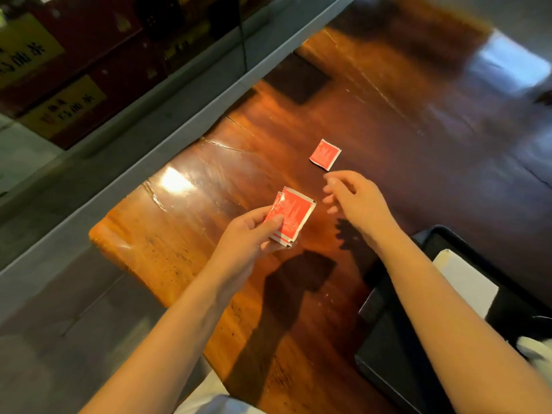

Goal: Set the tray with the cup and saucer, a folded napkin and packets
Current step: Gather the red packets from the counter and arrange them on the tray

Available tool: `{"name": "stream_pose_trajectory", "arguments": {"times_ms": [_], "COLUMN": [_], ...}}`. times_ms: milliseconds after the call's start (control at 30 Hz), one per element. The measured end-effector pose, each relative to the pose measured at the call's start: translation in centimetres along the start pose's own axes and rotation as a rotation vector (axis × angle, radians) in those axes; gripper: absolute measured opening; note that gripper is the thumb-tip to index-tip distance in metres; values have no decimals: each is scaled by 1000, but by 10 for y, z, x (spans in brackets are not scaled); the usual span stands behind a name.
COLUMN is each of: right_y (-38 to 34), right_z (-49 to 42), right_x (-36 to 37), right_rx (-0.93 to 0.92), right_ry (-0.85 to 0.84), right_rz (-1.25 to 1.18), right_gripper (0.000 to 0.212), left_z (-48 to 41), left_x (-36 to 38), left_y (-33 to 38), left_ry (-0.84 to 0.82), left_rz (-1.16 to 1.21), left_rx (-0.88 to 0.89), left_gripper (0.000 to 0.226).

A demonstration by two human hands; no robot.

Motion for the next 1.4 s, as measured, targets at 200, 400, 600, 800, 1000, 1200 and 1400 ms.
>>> {"name": "stream_pose_trajectory", "arguments": {"times_ms": [200,400,600,800,1000,1200,1400], "right_y": [20,36,28,39,-1,-9,14], "right_z": [-105,-132,-126,-91,-8,59,108], "right_x": [-6,17,17,20,-2,-35,-75], "right_rx": [-35,25,-196,-237,-406,-450,-424], "right_ry": [104,86,119,57,95,132,243], "right_rz": [561,622,764,600,327,362,428], "right_gripper": [48,63,53,58,68,76,71], "left_z": [-12,-24,-38,-47,-48,-22,17], "left_x": [3,-17,-39,-31,7,66,117], "left_y": [5,-1,-17,-24,-26,-8,-15], "left_ry": [-22,41,147,185,157,-22,-160], "left_rz": [-34,-36,-7,24,46,71,48], "left_rx": [-20,-74,-131,-163,-179,-86,-82], "left_gripper": [26,25,22,18,24,22,23]}}
Point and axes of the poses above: each hand's wrist, its own z-axis away from the middle knuckle, its own x-axis out of the palm, y = z × x, the point moved 9 cm from there along -z, towards the middle knuckle, and after that the axes turned 10 degrees about z, right-handed, at the moved point
